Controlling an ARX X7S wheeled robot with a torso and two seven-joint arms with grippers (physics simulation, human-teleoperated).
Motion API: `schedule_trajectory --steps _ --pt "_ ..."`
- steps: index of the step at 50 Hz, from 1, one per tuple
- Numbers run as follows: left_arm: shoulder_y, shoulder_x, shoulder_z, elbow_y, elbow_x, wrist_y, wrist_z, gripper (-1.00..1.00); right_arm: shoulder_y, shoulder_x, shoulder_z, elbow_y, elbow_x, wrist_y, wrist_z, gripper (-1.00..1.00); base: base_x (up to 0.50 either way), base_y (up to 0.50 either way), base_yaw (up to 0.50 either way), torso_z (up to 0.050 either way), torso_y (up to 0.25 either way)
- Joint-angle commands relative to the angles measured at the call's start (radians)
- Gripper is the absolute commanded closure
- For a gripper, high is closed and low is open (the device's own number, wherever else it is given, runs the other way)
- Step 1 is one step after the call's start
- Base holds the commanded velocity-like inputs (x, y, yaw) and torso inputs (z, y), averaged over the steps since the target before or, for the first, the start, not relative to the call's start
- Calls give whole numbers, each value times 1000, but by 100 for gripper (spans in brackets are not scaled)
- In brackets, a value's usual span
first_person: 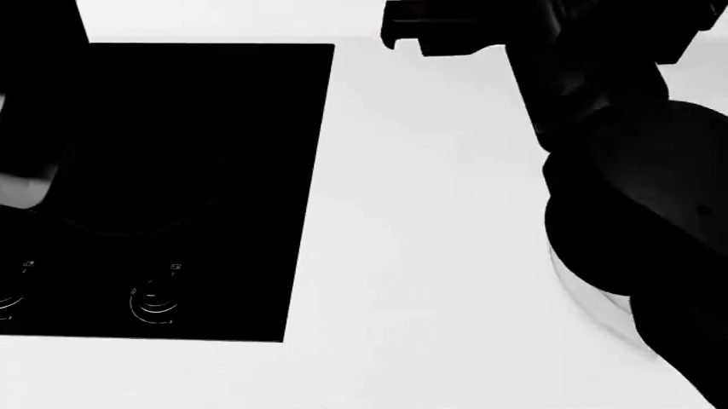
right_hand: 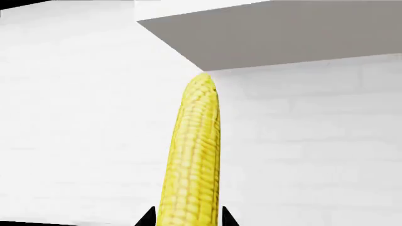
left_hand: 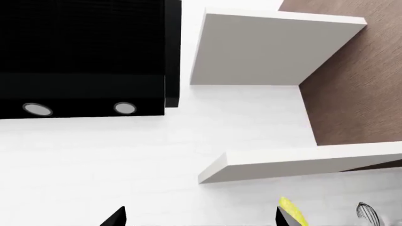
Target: Pick the corn from the oven and place it on the plate on the counter.
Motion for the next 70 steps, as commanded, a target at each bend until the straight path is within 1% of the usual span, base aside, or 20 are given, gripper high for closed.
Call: schedule_trajectory --steps 1,6,10,13,27,34,45,60,70 --pt "25 -4 0 12 13 11 -2 -100 -12 -33 -40 155 86 109 -105 100 0 0 0 0 0" --pt "26 -8 -3 13 10 14 -3 -100 3 -22 -46 195 124 160 -105 100 0 0 0 0 0" --pt "24 -9 -3 13 10 15 -2 -100 3 -21 -35 248 181 187 -68 100 0 0 0 0 0" --pt "23 -9 -4 13 9 16 0 -100 -3 -12 -42 293 181 198 -65 100 0 0 0 0 0" --pt "40 -12 -2 13 34 25 16 -100 -9 12 -65 349 164 231 -75 100 0 0 0 0 0" --pt "50 -20 -5 20 35 30 13 -100 -43 39 -82 339 145 228 -68 100 0 0 0 0 1" --pt "65 -19 0 25 48 34 13 -100 -98 114 -107 274 126 234 -59 100 0 0 0 0 0" --pt "65 -21 5 23 50 34 17 -100 -159 184 -129 281 97 221 -64 100 0 0 0 0 0" --pt "74 -23 9 18 63 36 27 -100 -146 218 -179 317 37 295 -105 100 0 0 0 0 0"
